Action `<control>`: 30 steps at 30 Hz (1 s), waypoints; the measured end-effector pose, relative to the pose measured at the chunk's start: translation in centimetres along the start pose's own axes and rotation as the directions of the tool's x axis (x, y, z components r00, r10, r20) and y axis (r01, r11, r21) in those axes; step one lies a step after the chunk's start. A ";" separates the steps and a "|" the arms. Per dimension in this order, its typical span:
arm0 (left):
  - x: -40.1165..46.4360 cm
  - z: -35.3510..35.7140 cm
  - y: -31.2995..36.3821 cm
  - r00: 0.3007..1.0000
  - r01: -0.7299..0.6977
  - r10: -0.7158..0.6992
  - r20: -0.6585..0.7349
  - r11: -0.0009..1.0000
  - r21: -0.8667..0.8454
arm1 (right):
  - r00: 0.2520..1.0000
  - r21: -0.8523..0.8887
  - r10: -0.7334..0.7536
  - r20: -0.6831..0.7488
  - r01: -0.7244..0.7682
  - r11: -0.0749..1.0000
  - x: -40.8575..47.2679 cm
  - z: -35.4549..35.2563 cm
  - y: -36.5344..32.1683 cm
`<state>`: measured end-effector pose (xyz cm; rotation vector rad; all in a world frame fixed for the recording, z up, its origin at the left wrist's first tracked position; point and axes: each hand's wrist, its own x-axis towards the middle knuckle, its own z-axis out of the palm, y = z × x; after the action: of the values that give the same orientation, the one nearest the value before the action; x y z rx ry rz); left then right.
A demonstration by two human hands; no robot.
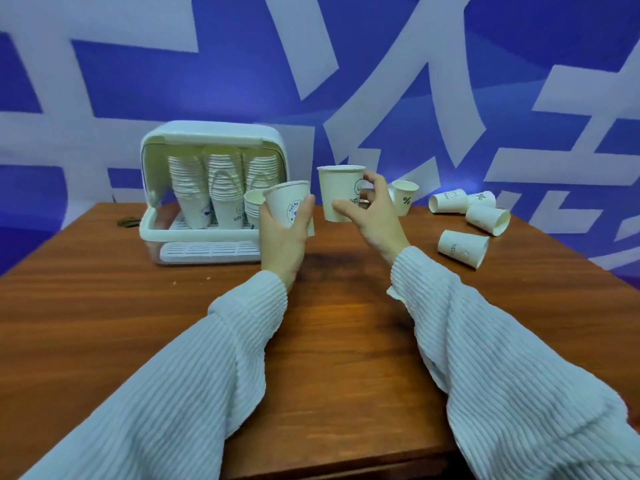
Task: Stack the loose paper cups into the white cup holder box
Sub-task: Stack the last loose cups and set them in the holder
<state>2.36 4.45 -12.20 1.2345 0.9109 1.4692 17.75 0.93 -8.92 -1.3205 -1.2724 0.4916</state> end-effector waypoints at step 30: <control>5.0 -10.0 0.1 0.974 -0.106 0.146 -0.174 0.969 0.221 | 0.906 -0.637 -0.158 0.394 0.392 0.664 6.5 12.4 0.0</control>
<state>-7.52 9.63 -12.90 1.3437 1.1581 1.6452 8.96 11.90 -9.22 -1.6661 -2.0251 -0.0537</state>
